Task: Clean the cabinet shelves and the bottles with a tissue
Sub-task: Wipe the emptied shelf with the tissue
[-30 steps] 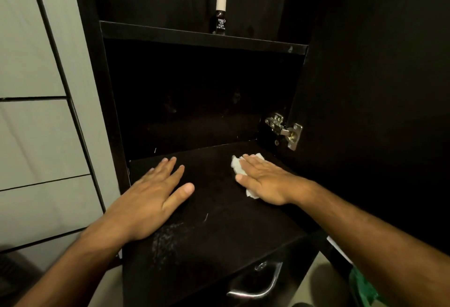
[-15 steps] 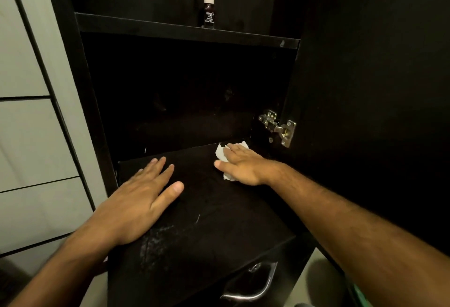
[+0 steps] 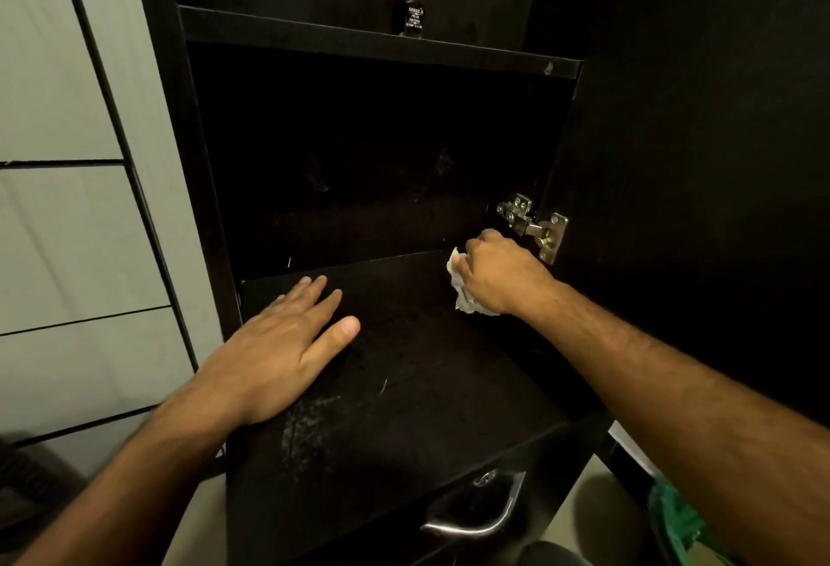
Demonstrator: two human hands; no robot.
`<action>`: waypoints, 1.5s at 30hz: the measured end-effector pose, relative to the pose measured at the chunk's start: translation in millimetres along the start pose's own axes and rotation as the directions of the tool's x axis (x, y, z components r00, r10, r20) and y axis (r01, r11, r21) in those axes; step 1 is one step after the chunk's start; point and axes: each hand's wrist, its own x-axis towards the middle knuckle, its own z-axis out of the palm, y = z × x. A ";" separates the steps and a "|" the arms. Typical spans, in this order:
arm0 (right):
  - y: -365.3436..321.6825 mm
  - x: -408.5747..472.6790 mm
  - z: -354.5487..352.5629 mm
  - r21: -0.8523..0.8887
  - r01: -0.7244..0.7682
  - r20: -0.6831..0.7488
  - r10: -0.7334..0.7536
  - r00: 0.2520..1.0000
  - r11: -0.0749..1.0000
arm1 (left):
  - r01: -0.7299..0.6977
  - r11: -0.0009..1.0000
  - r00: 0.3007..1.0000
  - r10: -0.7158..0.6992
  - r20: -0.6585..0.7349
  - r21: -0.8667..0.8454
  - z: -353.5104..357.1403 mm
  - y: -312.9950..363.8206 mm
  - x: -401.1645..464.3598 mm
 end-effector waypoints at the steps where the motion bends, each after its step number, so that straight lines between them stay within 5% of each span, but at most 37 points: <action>1: -1.5 -5.4 -0.5 -0.030 0.020 0.011 -0.020 1.000 0.999 | -0.001 1.000 1.000 0.001 -0.001 0.000 0.1 0.2 -0.1; 6: 9.4 0.6 13.4 -0.022 -0.002 0.253 0.007 0.968 1.000 | 0.012 1.000 1.000 -0.012 0.017 0.002 -1.6 3.1 -1.1; 13: 4.2 58.2 30.1 0.136 -0.220 0.276 0.176 0.945 0.966 | 0.003 1.000 1.000 -0.003 -0.003 -0.009 -1.5 4.4 -0.5; 18: -21.8 46.6 37.3 0.106 -0.163 0.309 0.124 0.943 0.981 | -0.003 0.999 1.000 0.002 -0.024 -0.044 1.6 -0.9 0.3; 25: -29.4 25.3 35.7 0.163 0.139 0.344 -0.188 0.920 0.977 | 0.001 0.999 1.000 -0.001 -0.015 -0.052 2.0 -1.4 -1.5; 33: 9.0 46.6 29.8 0.079 -0.079 0.308 0.052 0.950 0.994 | -0.014 0.999 1.000 0.014 -0.018 -0.038 2.7 -3.3 -0.3; 40: 8.7 44.6 26.2 0.231 -0.126 0.312 0.049 0.949 0.965 | -0.017 0.998 0.999 0.015 -0.039 -0.053 4.0 -6.0 0.1; 45: 6.9 3.6 20.1 0.071 -0.103 0.358 0.071 0.931 0.992 | -0.008 0.998 0.999 0.006 -0.035 -0.069 4.2 -5.8 -0.3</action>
